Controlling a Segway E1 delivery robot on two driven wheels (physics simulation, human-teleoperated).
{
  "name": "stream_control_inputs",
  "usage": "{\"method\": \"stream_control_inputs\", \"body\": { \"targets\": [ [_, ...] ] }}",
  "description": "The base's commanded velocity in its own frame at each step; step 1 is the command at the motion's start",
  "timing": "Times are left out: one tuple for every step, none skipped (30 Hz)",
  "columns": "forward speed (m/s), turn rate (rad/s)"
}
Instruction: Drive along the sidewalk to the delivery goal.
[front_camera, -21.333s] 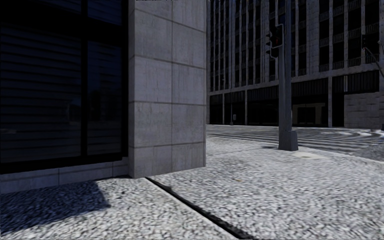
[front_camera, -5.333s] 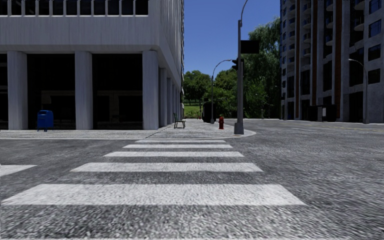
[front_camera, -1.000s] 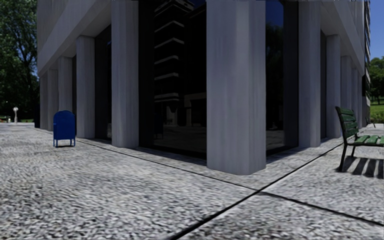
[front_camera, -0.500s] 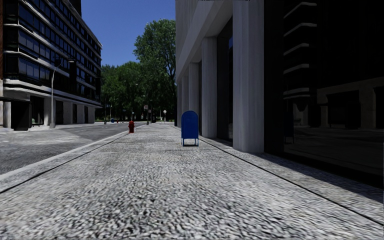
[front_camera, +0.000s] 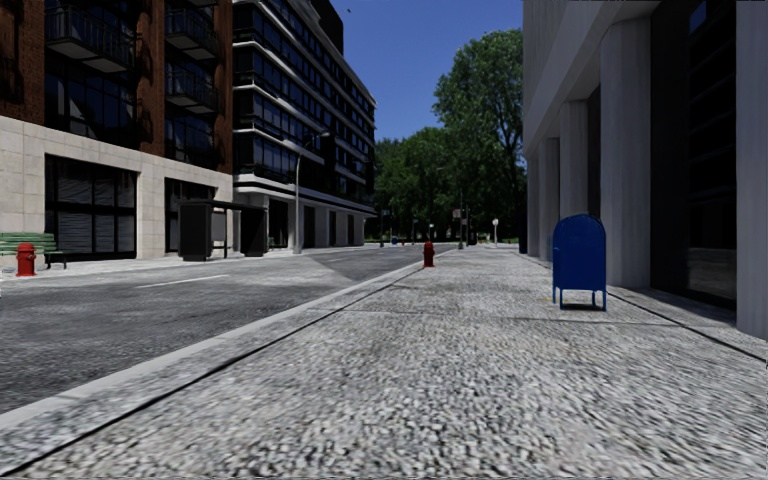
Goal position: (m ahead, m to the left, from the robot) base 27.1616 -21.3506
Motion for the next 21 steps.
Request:
{"method": "stream_control_inputs", "body": {
  "targets": [
    [2.0, 0.0],
    [2.0, 0.0],
    [2.0, 0.0],
    [2.0, 0.0],
    [2.0, 0.0],
    [2.0, 0.0],
    [2.0, 0.0],
    [2.0, 0.0],
    [2.0, 0.0],
    [2.0, 0.0],
    [2.0, 0.0],
    [2.0, 0.0],
    [2.0, 0.0],
    [2.0, 0.0],
    [2.0, 0.0],
    [2.0, 0.0],
    [2.0, 0.0],
    [2.0, 0.0],
    [2.0, -0.07],
    [2.0, -0.07],
    [2.0, -0.65]
  ]
}}
